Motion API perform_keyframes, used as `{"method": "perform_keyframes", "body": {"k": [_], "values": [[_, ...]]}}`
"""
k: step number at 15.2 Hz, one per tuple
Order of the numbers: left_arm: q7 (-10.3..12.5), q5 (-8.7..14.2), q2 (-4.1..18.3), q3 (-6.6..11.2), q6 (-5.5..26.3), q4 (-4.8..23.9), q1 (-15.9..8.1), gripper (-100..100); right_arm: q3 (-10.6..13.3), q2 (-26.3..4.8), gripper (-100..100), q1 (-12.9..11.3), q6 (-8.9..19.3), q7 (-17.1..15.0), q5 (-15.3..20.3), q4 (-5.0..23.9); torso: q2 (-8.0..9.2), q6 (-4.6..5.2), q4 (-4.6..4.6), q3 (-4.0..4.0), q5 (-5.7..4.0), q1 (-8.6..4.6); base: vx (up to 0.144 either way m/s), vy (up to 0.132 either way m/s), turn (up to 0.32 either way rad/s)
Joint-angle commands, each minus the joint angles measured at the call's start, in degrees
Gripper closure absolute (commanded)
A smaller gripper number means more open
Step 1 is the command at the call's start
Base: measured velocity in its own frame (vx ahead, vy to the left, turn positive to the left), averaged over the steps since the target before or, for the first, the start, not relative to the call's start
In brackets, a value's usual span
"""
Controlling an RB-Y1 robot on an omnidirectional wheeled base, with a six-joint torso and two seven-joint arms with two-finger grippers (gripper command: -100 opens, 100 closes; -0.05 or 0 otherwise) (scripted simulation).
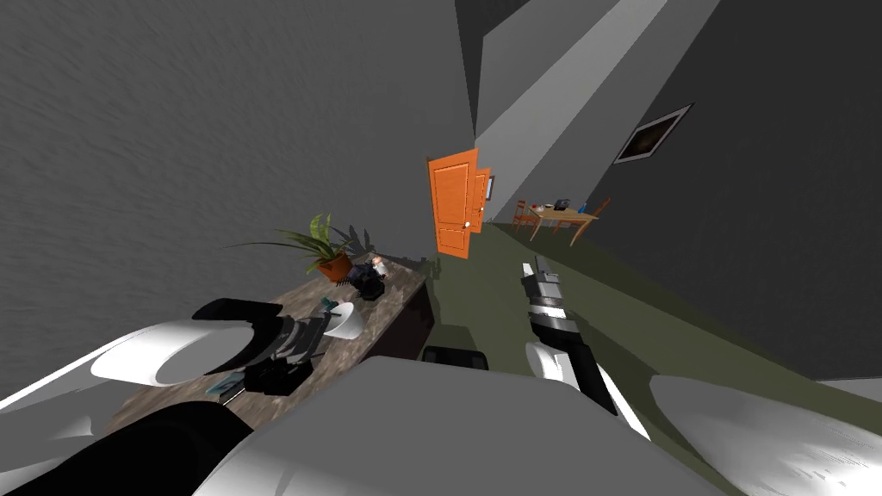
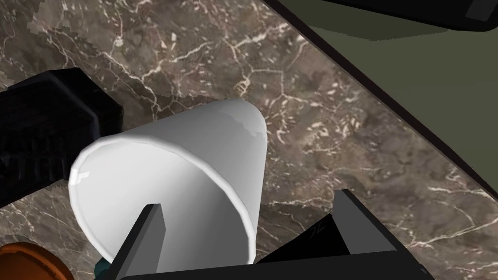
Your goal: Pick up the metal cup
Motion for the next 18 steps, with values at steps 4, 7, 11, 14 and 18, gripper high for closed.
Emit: {"method": "perform_keyframes", "body": {"k": [4, 7, 11, 14, 18], "values": [[0.7, 2.7, 1.2, 2.17, 5.6, -0.1, 1.1, -100, 0.0, 0.0, 0, 0.0, 0.0, 0.0, 0.0, 0.0, 0.08, 0.00, 0.02, 0.04, 0.01, 0.06, 0.061, 0.005, 0.031], [0.8, 3.5, 1.6, 2.84, 7.4, -0.1, 1.4, -100, 0.0, 0.0, 0, 0.0, 0.0, 0.0, 0.0, 0.0, 0.05, 0.00, 0.01, 0.03, 0.01, 0.09, 0.068, 0.011, 0.032], [1.0, 4.3, 2.1, 3.37, 9.1, 0.1, 1.8, -100, 0.0, 0.0, 0, 0.0, 0.0, 0.0, 0.0, 0.0, 0.04, 0.00, 0.01, 0.02, 0.02, 0.09, 0.063, 0.009, 0.027], [-0.9, 1.3, 0.9, 0.30, 6.9, 3.4, 0.8, -100, 0.0, 0.0, 0, 0.0, 0.0, 0.0, 0.0, 0.0, 0.33, 0.02, 0.06, 0.18, 0.01, -0.01, -0.024, -0.024, -0.080], [-1.3, 1.0, 0.7, 0.12, 6.7, 3.6, 1.0, 100, 0.0, 0.0, 0, 0.0, 0.0, 0.0, 0.0, 0.0, 0.45, 0.00, 0.10, 0.26, -0.01, -0.03, -0.023, -0.018, -0.025]]}}
